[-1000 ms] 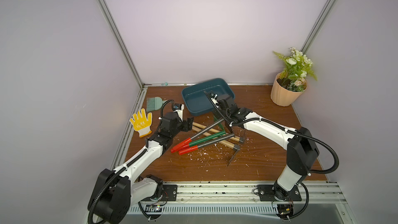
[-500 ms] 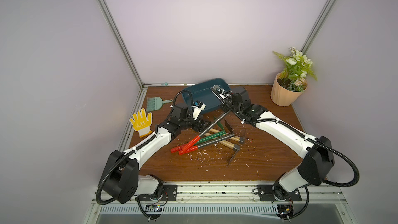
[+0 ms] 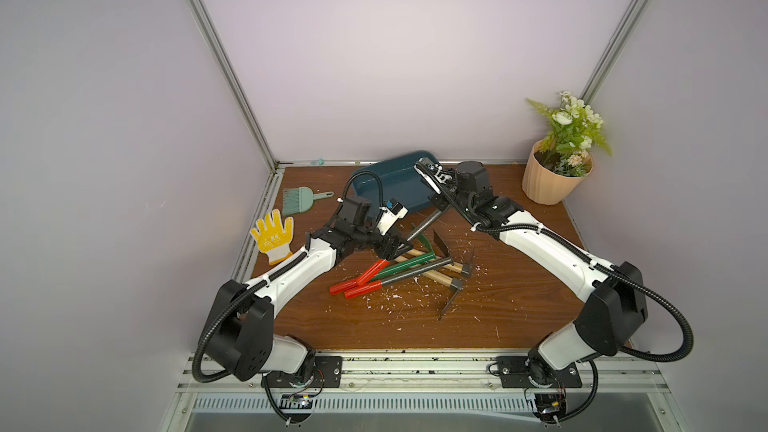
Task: Put the small hoe into the storage box
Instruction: Pick up the hoe from the center of the board.
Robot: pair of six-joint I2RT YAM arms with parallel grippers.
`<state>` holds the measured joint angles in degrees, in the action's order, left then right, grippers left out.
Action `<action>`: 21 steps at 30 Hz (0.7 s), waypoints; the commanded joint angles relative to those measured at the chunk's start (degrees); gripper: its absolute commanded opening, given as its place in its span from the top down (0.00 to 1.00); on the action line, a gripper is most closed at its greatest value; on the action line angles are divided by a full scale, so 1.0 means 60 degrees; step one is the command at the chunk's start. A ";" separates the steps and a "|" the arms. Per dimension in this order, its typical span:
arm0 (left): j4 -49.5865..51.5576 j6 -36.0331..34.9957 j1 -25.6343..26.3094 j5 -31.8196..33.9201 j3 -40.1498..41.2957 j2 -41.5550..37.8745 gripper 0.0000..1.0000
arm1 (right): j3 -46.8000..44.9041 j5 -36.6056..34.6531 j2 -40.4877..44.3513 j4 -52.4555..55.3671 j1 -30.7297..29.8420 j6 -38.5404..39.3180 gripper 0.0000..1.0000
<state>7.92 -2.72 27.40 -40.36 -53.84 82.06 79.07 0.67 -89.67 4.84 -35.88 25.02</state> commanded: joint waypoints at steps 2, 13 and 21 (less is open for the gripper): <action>0.0100 -0.0237 0.0084 0.0092 -0.0261 0.0199 0.33 | 0.0479 0.0678 0.0902 -0.1002 -0.0012 -0.0166 1.00; 0.0023 -0.0090 0.0306 0.0174 -0.0820 0.0594 0.72 | -0.0088 0.0304 0.1177 -0.1086 0.0009 -0.0161 1.00; 0.0517 0.0244 0.0342 0.1838 -0.1045 0.0465 1.00 | -0.0620 -0.0128 0.1124 -0.1363 0.0003 -0.0460 1.00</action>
<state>11.07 -4.49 29.82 -38.48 -58.06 85.67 75.09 -0.16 -85.58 0.51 -35.40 25.43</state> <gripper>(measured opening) 0.247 0.063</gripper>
